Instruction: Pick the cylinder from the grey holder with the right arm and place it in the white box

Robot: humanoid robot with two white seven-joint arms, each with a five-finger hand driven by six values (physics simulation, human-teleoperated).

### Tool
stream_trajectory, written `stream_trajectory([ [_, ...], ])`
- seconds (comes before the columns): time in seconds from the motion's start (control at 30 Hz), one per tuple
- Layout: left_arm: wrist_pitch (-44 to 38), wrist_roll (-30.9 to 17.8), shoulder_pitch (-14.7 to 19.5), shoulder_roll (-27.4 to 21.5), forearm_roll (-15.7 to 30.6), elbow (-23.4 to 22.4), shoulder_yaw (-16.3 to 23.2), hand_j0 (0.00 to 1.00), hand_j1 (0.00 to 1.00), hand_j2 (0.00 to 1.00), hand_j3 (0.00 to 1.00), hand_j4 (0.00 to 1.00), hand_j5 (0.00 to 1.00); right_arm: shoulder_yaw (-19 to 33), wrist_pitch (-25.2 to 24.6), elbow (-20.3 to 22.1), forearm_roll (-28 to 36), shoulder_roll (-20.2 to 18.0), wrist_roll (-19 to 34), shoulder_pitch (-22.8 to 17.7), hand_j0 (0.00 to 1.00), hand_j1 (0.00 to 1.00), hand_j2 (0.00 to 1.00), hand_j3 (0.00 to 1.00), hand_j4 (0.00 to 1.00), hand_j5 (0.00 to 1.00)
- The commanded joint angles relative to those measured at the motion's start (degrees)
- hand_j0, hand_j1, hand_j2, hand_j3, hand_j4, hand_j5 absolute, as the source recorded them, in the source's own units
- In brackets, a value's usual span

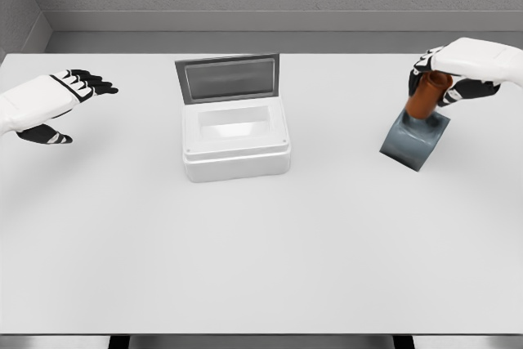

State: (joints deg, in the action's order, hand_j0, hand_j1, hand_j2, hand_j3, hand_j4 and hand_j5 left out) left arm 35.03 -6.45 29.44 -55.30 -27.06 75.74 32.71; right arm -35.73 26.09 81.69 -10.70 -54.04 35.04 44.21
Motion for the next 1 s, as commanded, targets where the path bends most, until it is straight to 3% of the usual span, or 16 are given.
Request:
stream_trajectory([
  [0.0, 0.0, 0.0, 0.0, -0.1, 0.3, 0.0, 0.0, 1.0, 1.0, 1.0, 1.0, 1.0, 1.0, 0.2, -0.3, 1.8, 0.3, 0.0, 0.0, 0.0, 0.45, 0.45, 0.45, 0.45, 0.45, 0.45],
  [0.13, 0.0, 0.0, 0.0, -0.1, 0.3, 0.0, -0.1, 1.0, 1.0, 1.0, 1.0, 1.0, 1.0, 0.1, -0.3, 2.0, 0.3, 1.9, 0.0, 0.3, 0.45, 0.45, 0.45, 0.45, 0.45, 0.45],
  [0.43, 0.0, 0.0, 0.0, -0.2, 0.3, 0.0, -0.1, 1.0, 1.0, 1.0, 1.0, 1.0, 1.0, 0.0, -0.4, 6.7, 0.2, 5.0, 0.0, 1.3, 0.45, 0.45, 0.45, 0.45, 0.45, 0.45],
  [0.63, 0.0, 0.0, 0.0, -0.2, 0.3, 0.0, -0.1, 1.0, 1.0, 1.0, 1.0, 1.0, 1.0, -0.4, -0.3, 6.9, 0.2, 8.8, 0.0, 2.6, 0.45, 0.45, 0.45, 0.45, 0.45, 0.45],
  [0.97, 0.0, 0.0, 0.0, -0.2, 0.3, 0.0, -0.1, 1.0, 1.0, 1.0, 1.0, 1.0, 1.0, -0.6, -0.3, 6.9, 0.2, 11.8, 0.0, 3.3, 0.45, 0.45, 0.45, 0.45, 0.45, 0.45],
])
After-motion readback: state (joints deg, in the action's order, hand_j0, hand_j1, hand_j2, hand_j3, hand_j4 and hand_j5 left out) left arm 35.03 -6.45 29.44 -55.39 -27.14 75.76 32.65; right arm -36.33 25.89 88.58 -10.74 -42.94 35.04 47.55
